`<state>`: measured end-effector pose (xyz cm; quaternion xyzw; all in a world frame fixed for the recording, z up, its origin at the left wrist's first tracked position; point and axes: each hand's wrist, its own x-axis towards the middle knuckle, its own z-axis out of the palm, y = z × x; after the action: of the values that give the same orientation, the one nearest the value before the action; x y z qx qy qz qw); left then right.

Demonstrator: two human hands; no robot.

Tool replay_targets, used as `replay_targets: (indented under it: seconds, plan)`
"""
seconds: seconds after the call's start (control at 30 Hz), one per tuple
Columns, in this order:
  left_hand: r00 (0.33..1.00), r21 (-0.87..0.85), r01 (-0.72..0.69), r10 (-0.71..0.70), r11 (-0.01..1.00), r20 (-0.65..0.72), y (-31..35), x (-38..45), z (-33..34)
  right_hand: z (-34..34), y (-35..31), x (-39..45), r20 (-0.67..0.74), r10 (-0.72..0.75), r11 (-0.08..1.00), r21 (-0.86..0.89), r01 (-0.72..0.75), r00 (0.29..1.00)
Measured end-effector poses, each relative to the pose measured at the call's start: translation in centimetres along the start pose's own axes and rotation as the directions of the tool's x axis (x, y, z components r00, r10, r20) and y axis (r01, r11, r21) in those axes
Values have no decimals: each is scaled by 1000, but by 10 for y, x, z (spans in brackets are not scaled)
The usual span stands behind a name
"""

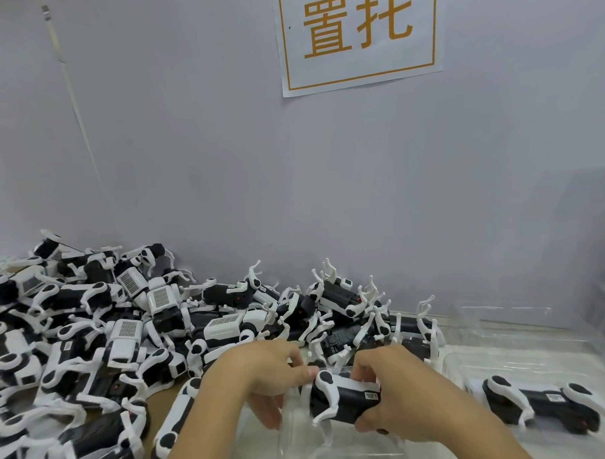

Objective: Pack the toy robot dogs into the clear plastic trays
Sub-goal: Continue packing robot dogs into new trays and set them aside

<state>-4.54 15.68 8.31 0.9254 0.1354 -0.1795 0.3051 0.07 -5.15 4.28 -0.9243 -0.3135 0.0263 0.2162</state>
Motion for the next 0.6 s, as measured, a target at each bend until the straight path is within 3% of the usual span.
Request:
replay_targets:
  seconds: [0.23, 0.4, 0.6]
  plan:
    - [1000, -4, 10, -11, 1000, -29, 1, -3, 0, -1, -2, 2, -29, -1, 998, -58, 0, 1000]
    - [993, 364, 52, -11, 930, -116, 10, 3, 10, 1, -4, 2, -29, -27, 998, -60, 26, 999]
    - [994, 429, 81, -42, 900, -98, 11, 4, 11, 3, -4, 1, -36, -23, 1000, -4, 23, 999]
